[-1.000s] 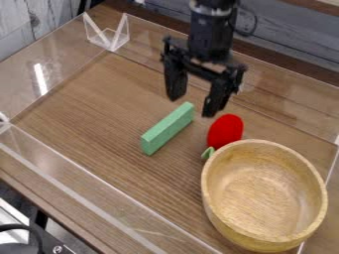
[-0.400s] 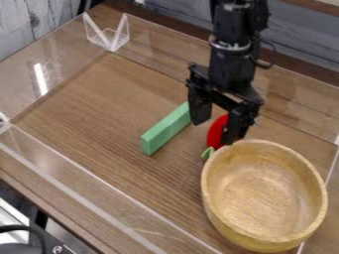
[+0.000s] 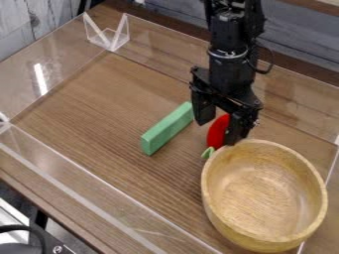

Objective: Move the red object to the left side of the table

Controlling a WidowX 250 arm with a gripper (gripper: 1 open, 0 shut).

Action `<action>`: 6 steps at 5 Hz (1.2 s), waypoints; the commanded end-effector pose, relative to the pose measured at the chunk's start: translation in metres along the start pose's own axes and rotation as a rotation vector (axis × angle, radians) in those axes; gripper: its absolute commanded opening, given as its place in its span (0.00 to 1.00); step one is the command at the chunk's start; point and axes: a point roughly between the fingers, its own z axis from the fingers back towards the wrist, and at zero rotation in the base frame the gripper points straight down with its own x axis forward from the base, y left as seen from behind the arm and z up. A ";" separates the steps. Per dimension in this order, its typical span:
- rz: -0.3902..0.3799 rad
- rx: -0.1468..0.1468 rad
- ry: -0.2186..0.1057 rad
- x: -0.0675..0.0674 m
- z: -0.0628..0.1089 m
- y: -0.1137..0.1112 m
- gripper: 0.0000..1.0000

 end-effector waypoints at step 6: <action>0.105 0.015 -0.110 0.015 0.015 0.015 1.00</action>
